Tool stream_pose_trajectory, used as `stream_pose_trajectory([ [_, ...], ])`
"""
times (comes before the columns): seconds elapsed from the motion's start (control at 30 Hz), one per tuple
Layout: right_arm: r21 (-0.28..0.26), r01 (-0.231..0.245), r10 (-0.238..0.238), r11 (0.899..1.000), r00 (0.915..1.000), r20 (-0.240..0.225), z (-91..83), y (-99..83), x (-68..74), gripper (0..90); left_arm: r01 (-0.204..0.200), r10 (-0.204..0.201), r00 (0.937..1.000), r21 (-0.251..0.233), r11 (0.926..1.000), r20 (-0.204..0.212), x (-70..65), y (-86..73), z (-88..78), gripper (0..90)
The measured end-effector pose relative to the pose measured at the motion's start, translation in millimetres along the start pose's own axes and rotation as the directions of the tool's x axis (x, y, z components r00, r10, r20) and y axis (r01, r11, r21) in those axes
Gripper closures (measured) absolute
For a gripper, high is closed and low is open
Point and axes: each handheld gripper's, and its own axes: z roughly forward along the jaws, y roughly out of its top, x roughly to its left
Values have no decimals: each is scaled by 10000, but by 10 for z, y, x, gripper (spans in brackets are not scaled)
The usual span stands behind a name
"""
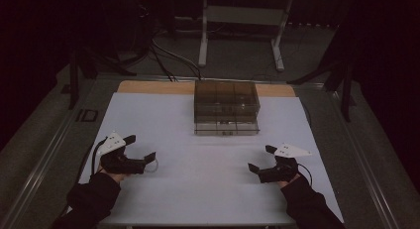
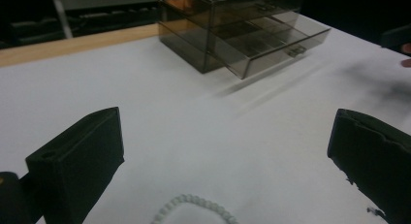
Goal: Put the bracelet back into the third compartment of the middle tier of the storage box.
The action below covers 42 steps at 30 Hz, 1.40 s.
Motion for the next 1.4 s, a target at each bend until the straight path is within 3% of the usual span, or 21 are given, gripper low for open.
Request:
stream_pose_trajectory([
  [0.2, -46, 199, -199, 9998, 9998, -23, 2, 7, 32, 16, -144, 138, 9982, -93, 9999, -584, 29, -41, 37, 11],
  [0.33, -132, 220, -220, 9997, 9998, 11, -11, 12, 28, 16, 56, -62, 9975, -88, 9999, -710, 66, -83, 49, 11],
  [0.47, -236, 181, -181, 9996, 9998, 17, -29, 20, 23, 16, 252, -197, 9940, 497, 9984, -1080, 103, -128, 70, 11],
  [0.63, -245, 185, -185, 9995, 9998, -14, -32, 18, 24, 16, 528, -351, 9887, 1197, 9914, -1458, 137, -177, 101, 11],
  [0.7, -238, 186, -186, 9995, 9998, -31, -32, 18, 24, 16, 663, -470, 9888, 1344, 9887, -1418, 158, -199, 104, 11],
  [0.8, -199, 158, -159, 9997, 9998, -85, -32, 16, 23, 16, 711, -380, 9842, 1892, 9794, -1728, 184, -231, 117, 44],
  [0.83, -199, 158, -159, 9997, 9998, -85, -32, 16, 23, 16, 711, -380, 9842, 1892, 9794, -1728, 184, -231, 117, 59],
  [0.87, -187, 160, -162, 9997, 9998, -90, -31, 14, 24, 16, 888, -490, 9817, 2143, 9727, -1842, 215, -265, 121, 59],
  [0.93, -170, 246, -247, 9996, 9996, -104, -28, 12, 30, 16, 876, -456, 9819, 2277, 9698, -1837, 230, -285, 118, 61],
  [1.17, -226, 229, -230, 9995, 9997, -74, -39, 19, 27, 16, 968, -451, 9818, 2820, 9545, -1843, 241, -349, 139, 210],
  [1.4, -171, 284, -286, 9995, 9995, -100, -34, 16, 37, 16, 608, -61, 9857, 3210, 9451, -1686, 210, -361, 206, 489],
])
